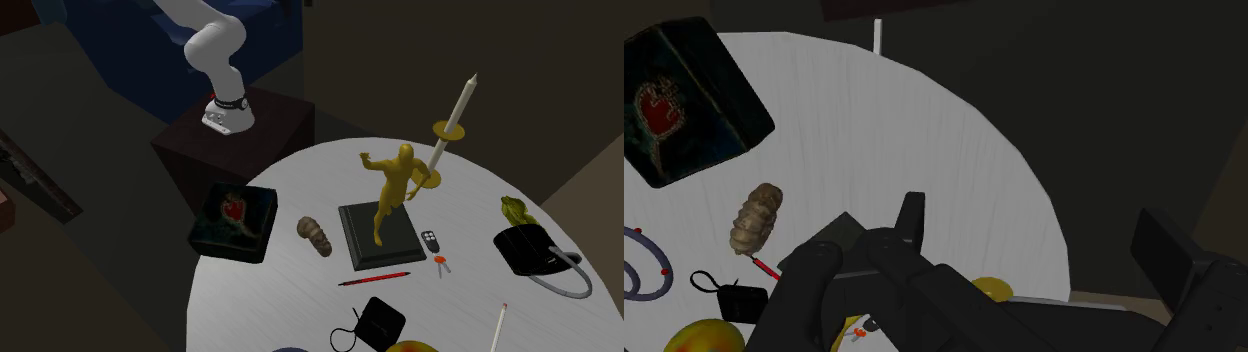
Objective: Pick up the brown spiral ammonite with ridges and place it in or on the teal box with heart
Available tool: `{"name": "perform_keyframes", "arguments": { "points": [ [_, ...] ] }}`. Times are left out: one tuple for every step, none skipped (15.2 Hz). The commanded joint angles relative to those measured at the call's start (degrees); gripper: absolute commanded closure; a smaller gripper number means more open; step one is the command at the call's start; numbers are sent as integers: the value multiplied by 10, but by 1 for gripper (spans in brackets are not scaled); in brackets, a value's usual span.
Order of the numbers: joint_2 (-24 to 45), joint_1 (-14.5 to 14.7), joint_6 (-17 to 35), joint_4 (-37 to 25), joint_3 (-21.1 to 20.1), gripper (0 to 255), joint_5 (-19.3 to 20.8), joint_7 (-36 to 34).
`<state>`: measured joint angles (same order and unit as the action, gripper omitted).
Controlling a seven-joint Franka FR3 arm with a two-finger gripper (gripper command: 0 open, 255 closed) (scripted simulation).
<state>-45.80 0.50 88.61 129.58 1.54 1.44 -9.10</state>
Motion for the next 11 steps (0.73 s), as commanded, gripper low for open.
{"name": "perform_keyframes", "arguments": {
  "points": [
    [0, 0, 0, 0, 0, 0, 0, 0],
    [7, -3, 14, 8, 8, 0, 6, 7],
    [14, -7, 29, 15, 16, 0, 11, 13],
    [23, -10, 44, 21, 25, 0, 16, 20],
    [31, -13, 58, 27, 33, 0, 21, 26],
    [41, -17, 73, 32, 41, 0, 26, 33],
    [51, -20, 88, 36, 50, 0, 31, 39],
    [62, -23, 103, 39, 58, 0, 35, 45],
    [74, -26, 117, 42, 66, 0, 39, 52],
    [86, -29, 132, 45, 75, 0, 43, 58],
    [98, -32, 147, 46, 83, 0, 46, 64]
  ]
}}
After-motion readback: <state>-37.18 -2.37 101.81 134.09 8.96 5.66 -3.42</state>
